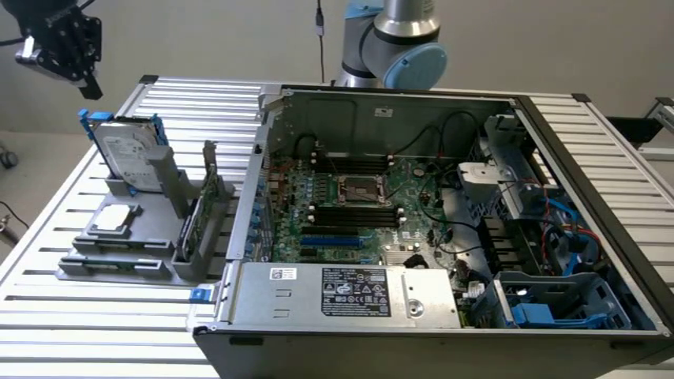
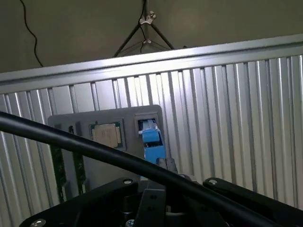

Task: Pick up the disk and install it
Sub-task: 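Pick up the disk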

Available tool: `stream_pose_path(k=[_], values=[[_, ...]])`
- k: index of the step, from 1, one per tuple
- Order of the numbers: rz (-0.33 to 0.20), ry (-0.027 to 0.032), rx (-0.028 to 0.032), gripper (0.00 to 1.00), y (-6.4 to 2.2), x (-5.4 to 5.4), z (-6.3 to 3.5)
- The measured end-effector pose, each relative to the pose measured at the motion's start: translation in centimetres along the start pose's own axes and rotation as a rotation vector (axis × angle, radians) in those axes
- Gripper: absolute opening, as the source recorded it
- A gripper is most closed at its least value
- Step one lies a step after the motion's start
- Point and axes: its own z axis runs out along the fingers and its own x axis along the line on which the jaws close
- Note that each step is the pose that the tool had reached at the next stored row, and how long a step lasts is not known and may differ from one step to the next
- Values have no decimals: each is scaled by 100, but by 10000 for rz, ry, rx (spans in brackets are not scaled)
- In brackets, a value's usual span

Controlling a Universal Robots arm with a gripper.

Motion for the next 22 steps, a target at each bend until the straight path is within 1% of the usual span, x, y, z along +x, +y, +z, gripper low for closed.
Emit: stream_pose_path(k=[3, 4, 8, 9, 10, 12, 13, 16, 18, 19, 22], values=[[-550, 6, -3, 11, 0, 0, 2], [-646, 16, -1, 11, 0, 0, 3], [-665, 42, -1, 12, 0, 0, 3], [-667, 47, -1, 18, 0, 0, 3], [-671, 51, -1, 18, 0, 0, 4], [-682, 58, 0, 30, -1, 0, 8], [-689, 63, 2, 30, -1, 0, 12], [-727, 98, 4, 48, 0, 0, 31], [-772, 121, 5, 48, 0, 1, 55], [-800, 130, 4, 54, 0, 1, 70], [-877, 143, 6, 54, -1, 2, 120]])
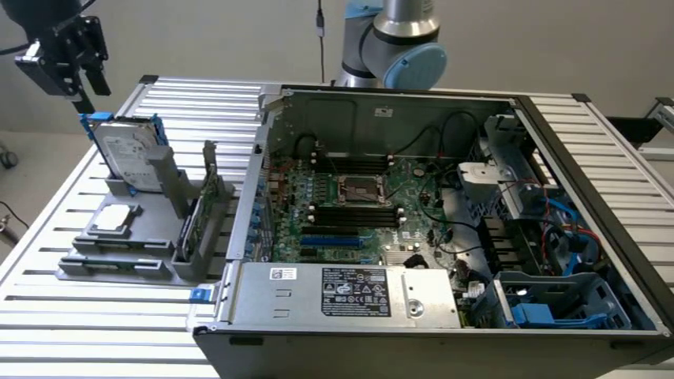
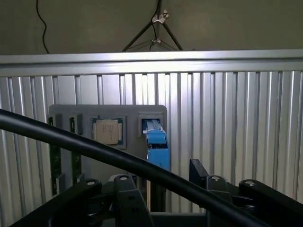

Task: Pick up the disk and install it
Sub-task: 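Pick up the disk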

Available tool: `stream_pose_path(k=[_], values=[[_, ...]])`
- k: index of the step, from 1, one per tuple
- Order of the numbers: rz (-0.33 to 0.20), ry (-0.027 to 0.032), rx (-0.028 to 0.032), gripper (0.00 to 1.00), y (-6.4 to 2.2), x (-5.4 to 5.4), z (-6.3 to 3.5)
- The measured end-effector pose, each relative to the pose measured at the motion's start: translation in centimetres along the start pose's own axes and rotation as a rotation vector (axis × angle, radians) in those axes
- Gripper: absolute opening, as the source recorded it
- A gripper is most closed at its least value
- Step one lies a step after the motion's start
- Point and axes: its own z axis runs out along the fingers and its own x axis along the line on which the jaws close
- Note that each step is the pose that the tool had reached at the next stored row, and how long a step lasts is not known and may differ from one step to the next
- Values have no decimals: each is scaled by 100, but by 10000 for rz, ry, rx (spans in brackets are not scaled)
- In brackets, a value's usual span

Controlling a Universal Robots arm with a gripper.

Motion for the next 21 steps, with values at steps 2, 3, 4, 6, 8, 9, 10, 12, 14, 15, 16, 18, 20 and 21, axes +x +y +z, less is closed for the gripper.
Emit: stream_pose_path(k=[2, 3, 4, 6, 8, 9, 10, 12, 14, 15, 16, 18, 20, 21], values=[[-53, 9, 0, 54, 0, 0, 36], [-78, 13, -1, 54, 0, 0, 53], [-102, 16, 0, 54, 0, 0, 70], [-146, 22, 1, 54, 0, 0, 103], [-195, 29, 2, 54, 0, 0, 137], [-219, 32, 2, 54, -1, 0, 153], [-242, 36, 1, 54, -1, 0, 169], [-288, 43, 2, 54, -1, 0, 203], [-331, 49, 1, 54, -1, 0, 235], [-352, 51, 2, 54, -1, 0, 253], [-376, 55, 2, 54, -1, 0, 269], [-423, 62, 2, 54, -1, 1, 302], [-469, 66, 2, 54, -1, 1, 338], [-488, 68, 4, 54, -2, 1, 355]])
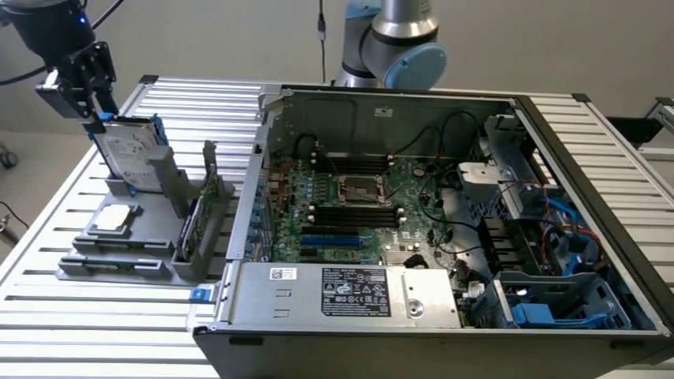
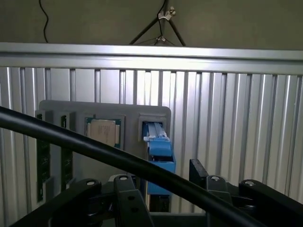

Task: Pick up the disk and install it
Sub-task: 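Pick up the disk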

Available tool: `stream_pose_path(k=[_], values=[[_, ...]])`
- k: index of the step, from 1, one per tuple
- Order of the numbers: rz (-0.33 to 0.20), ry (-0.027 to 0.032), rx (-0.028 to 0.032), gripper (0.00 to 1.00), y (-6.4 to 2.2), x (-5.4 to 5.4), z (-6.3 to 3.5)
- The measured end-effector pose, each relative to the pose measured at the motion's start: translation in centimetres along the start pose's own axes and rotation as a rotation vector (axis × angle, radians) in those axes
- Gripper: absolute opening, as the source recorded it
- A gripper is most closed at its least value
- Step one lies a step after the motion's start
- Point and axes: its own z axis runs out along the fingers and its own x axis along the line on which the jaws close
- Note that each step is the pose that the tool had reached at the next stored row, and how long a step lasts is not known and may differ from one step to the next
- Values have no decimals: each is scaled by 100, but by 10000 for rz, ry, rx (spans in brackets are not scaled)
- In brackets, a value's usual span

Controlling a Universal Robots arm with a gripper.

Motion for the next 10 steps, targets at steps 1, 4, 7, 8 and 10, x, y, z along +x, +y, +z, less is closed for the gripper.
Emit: stream_pose_path(k=[1, 4, 7, 8, 10], values=[[-17, 2, 2, 54, 0, 0, 17], [-54, 4, 19, 54, 0, 0, 69], [-57, 5, 67, 54, 0, -1, 124], [-57, 5, 84, 54, -1, -1, 137], [-57, 6, 97, 54, 0, -1, 149]])
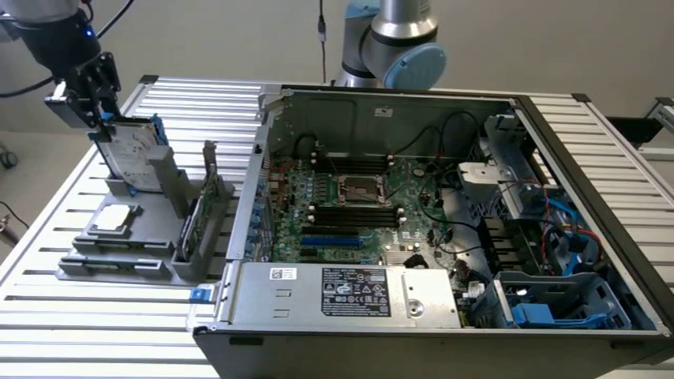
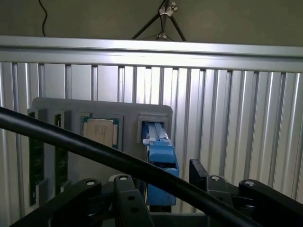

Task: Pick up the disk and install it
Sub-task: 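Pick up the disk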

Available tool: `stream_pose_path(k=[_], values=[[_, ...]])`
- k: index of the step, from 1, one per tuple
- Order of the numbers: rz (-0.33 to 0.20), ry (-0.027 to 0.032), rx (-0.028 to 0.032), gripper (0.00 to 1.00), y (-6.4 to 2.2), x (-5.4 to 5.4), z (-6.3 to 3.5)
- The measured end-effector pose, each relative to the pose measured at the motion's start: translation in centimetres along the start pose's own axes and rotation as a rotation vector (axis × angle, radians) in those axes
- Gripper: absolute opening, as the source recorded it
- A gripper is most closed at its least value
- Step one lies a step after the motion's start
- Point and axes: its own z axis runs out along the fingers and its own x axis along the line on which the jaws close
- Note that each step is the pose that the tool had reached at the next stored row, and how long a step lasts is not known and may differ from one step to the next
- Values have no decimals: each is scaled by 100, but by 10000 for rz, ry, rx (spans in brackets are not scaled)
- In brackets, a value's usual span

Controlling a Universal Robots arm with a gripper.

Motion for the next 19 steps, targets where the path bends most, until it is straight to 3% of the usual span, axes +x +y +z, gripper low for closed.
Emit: stream_pose_path(k=[19], values=[[355, 2, -12, 54, 12, -3, 48]])
